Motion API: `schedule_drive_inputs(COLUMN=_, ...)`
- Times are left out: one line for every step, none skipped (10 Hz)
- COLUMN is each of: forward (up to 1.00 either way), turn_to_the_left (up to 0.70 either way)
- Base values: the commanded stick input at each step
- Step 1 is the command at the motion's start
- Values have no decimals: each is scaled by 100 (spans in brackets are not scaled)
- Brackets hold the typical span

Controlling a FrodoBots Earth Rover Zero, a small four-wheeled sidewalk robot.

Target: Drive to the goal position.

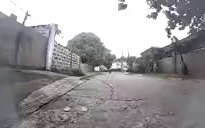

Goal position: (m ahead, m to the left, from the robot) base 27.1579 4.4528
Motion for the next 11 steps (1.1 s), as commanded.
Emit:
schedule_drive_inputs(forward=100, turn_to_the_left=-2)
schedule_drive_inputs(forward=100, turn_to_the_left=-18)
schedule_drive_inputs(forward=100, turn_to_the_left=-29)
schedule_drive_inputs(forward=100, turn_to_the_left=-24)
schedule_drive_inputs(forward=100, turn_to_the_left=-11)
schedule_drive_inputs(forward=100, turn_to_the_left=0)
schedule_drive_inputs(forward=100, turn_to_the_left=0)
schedule_drive_inputs(forward=100, turn_to_the_left=-11)
schedule_drive_inputs(forward=100, turn_to_the_left=-36)
schedule_drive_inputs(forward=100, turn_to_the_left=-40)
schedule_drive_inputs(forward=100, turn_to_the_left=-40)
